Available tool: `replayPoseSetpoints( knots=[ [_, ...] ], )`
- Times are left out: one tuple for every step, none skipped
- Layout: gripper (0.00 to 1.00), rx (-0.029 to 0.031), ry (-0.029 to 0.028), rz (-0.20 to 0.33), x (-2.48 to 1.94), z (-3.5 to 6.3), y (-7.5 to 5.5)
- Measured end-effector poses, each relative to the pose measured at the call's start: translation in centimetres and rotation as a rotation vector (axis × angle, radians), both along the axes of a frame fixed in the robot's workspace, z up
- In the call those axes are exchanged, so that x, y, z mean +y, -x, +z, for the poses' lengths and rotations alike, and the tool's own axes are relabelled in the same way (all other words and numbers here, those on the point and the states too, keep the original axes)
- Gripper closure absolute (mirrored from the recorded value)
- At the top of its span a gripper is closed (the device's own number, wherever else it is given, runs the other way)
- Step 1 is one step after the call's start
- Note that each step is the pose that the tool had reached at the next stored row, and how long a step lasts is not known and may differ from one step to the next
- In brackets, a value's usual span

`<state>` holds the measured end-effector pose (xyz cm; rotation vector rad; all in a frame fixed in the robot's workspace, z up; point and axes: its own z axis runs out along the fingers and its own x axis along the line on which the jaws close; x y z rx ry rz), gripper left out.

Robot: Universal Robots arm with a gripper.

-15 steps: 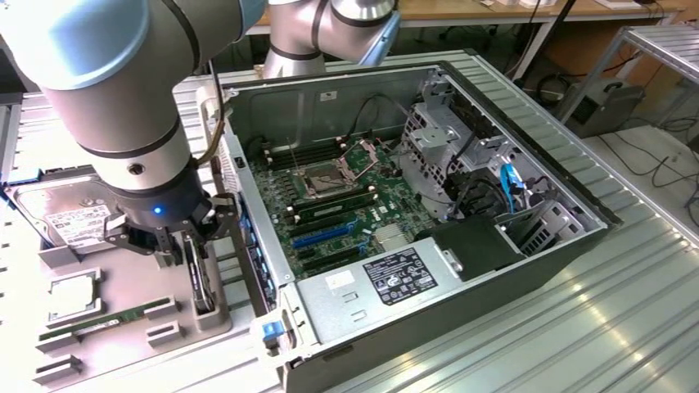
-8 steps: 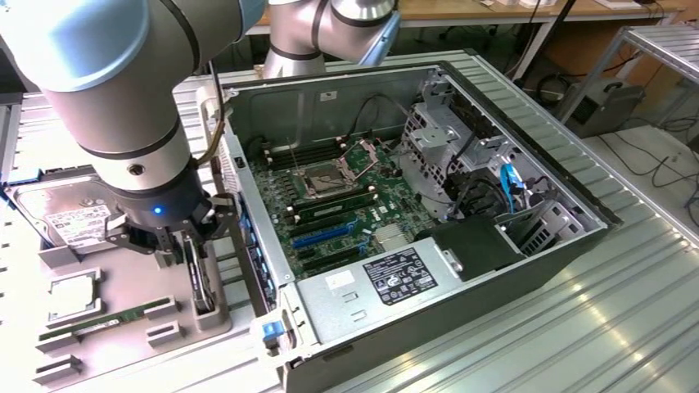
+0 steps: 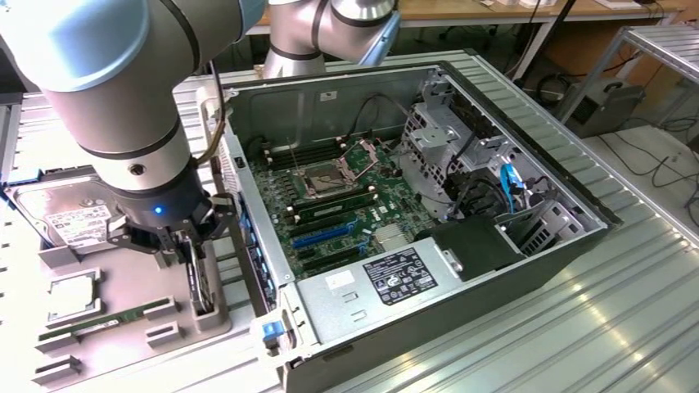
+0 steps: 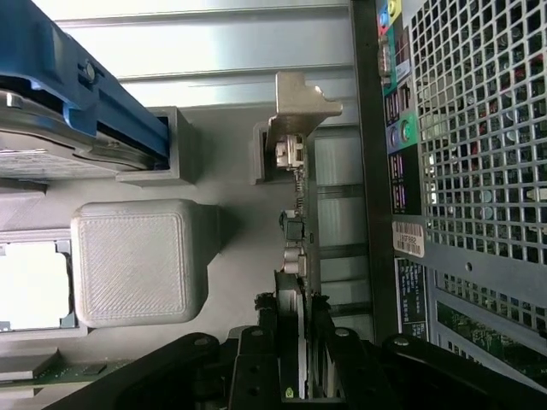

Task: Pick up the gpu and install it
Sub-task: 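Pick up the gpu and move the gpu toward the slot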

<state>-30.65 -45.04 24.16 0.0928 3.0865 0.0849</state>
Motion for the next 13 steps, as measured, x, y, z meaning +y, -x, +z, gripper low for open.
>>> replayPoseSetpoints(
  knots=[
    [0.74,-0.0002,-0.0001,0.017,0.00,-0.01,-0.01],
    [0.74,-0.0003,-0.0002,0.030,0.00,-0.02,-0.01],
    [0.74,-0.0003,-0.0002,0.049,0.00,-0.03,-0.03],
    [0.74,-0.0005,-0.0003,0.058,0.00,-0.04,-0.07],
    [0.74,-0.0003,-0.0002,0.060,0.00,-0.03,-0.07],
    [0.74,-0.0003,-0.0002,0.060,0.00,-0.03,-0.07],
    [0.74,-0.0002,-0.0002,0.060,0.00,-0.03,-0.07],
    [0.74,-0.0002,-0.0002,0.060,0.00,-0.03,-0.08],
    [0.74,-0.0002,-0.0001,0.061,0.00,0.02,-0.09],
    [0.74,-0.0004,-0.0003,0.061,0.00,0.09,-0.09],
    [0.74,-0.0004,-0.0003,0.061,0.00,0.23,-0.10],
    [0.74,-0.0003,-0.0002,0.062,0.00,0.46,-0.10],
    [0.74,-0.0001,-0.0001,0.063,0.00,0.69,-0.10]
  ],
)
